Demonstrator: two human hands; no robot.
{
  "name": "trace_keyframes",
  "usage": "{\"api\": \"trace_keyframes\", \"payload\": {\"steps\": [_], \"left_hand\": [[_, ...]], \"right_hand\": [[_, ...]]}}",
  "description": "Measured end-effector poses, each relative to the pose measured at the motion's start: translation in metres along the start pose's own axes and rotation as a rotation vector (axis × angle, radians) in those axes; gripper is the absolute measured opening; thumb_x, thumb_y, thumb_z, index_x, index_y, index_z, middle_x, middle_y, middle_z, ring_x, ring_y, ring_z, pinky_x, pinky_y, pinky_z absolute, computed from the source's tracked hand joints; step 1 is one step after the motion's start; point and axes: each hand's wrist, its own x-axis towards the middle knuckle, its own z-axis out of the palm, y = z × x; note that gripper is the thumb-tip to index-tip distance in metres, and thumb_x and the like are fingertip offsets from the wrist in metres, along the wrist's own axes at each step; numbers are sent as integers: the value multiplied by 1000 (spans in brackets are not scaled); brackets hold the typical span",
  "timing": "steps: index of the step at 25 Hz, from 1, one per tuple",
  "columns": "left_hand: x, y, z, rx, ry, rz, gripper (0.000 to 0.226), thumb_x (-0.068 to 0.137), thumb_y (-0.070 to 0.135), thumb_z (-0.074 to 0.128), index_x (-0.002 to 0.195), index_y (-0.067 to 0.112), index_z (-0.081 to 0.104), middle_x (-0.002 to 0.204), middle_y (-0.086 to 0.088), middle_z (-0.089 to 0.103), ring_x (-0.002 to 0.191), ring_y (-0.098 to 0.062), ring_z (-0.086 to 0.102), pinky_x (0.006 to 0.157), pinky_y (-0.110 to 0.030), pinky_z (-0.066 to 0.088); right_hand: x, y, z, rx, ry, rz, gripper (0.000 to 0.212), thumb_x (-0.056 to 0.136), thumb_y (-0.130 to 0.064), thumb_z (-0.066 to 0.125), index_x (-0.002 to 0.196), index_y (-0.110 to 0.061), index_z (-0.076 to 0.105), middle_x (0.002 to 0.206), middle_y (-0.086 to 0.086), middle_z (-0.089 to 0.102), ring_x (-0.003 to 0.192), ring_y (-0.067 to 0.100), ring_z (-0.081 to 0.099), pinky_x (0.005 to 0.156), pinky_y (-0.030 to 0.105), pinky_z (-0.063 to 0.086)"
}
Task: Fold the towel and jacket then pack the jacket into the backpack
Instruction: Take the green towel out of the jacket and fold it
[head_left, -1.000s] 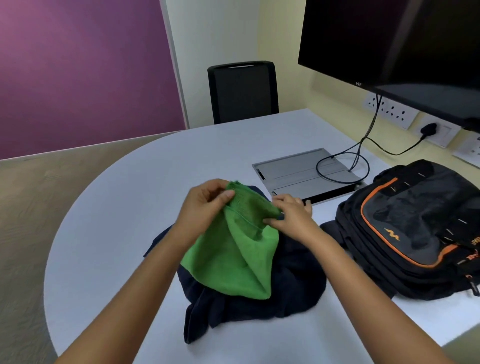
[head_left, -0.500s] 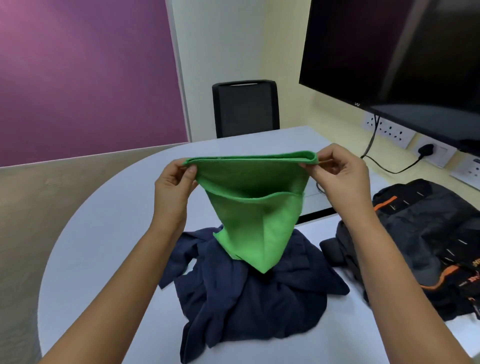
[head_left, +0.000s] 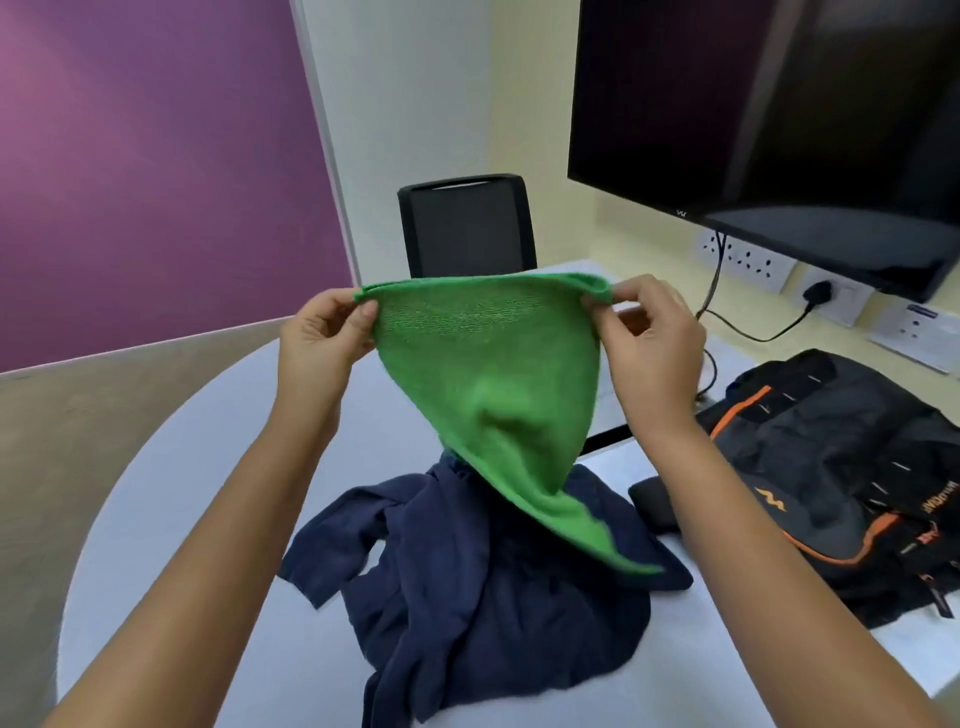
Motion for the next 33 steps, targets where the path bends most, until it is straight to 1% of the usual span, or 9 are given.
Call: {"api": "trace_keyframes", "payload": {"steps": [3, 7, 10, 13, 16, 21, 26, 30, 33], "left_hand": [[2, 3, 0, 15, 14, 69, 25, 91, 1, 53, 83, 23, 61, 71, 17, 68, 72, -2, 61, 73, -20, 54], [-3, -2, -3, -28, 72, -37, 29, 91, 3, 54, 77, 27, 62, 65, 18, 66, 65, 1, 58, 65, -17, 51], [-14, -6, 4, -14, 71, -54, 29, 88, 1, 56, 76, 25, 64, 63, 17, 67, 64, 2, 59, 65, -16, 52], [-28, -12, 35, 83, -46, -74, 24, 84, -3, 61, 74, 20, 64, 62, 16, 67, 66, -1, 59, 71, -23, 52], [-40, -20, 57, 239, -120, -35, 19, 82, 3, 61, 76, 20, 67, 68, 11, 66, 69, -5, 58, 71, -28, 50], [-38, -19, 55, 221, -84, -38, 24, 80, 3, 67, 75, 25, 61, 71, 9, 62, 66, 0, 56, 69, -16, 49], [-45, -29, 53, 207, -196, -64, 25, 80, 6, 69, 77, 26, 54, 72, 10, 58, 63, -1, 52, 65, -14, 45], [-69, -65, 36, 529, -257, -86, 27, 81, 19, 69, 74, 34, 48, 77, 10, 61, 69, -9, 58, 70, -28, 48], [-94, -107, 21, 666, -397, -244, 19, 81, 22, 69, 91, 31, 57, 92, 9, 65, 85, -12, 61, 82, -34, 50]], "right_hand": [[5, 1, 0, 49, 68, -87, 6, 83, -18, 67, 79, -15, 63, 78, -18, 50, 68, 3, 54, 62, 29, 48], [7, 6, -1, 150, -74, 125, 16, 82, -19, 68, 75, -29, 58, 77, -13, 57, 68, 0, 55, 66, 29, 48], [0, 2, 0, -21, -156, 103, 17, 83, -26, 68, 99, -28, 62, 103, -8, 56, 92, 9, 54, 84, 31, 48], [-9, -21, 13, -195, -434, -199, 54, 85, -37, 63, 135, -32, 46, 134, -3, 44, 119, 13, 40, 106, 37, 30], [-26, -33, 32, -85, -682, -185, 36, 92, -36, 51, 127, -30, 56, 124, -9, 59, 115, 11, 52, 107, 51, 31], [-22, -27, 33, 35, -609, 23, 18, 89, -21, 60, 103, -18, 71, 99, -3, 71, 95, 13, 62, 91, 38, 47], [-20, -25, 28, -256, -503, -111, 17, 91, -32, 56, 95, -24, 70, 92, -7, 70, 93, 19, 59, 89, 40, 41], [-6, -18, 13, -136, -293, -7, 20, 91, -30, 55, 98, -19, 70, 91, -9, 64, 79, 16, 58, 73, 34, 46], [4, -4, 8, 54, -242, 161, 15, 91, -24, 56, 98, -18, 68, 88, -3, 67, 59, 4, 58, 70, 33, 52]]}}
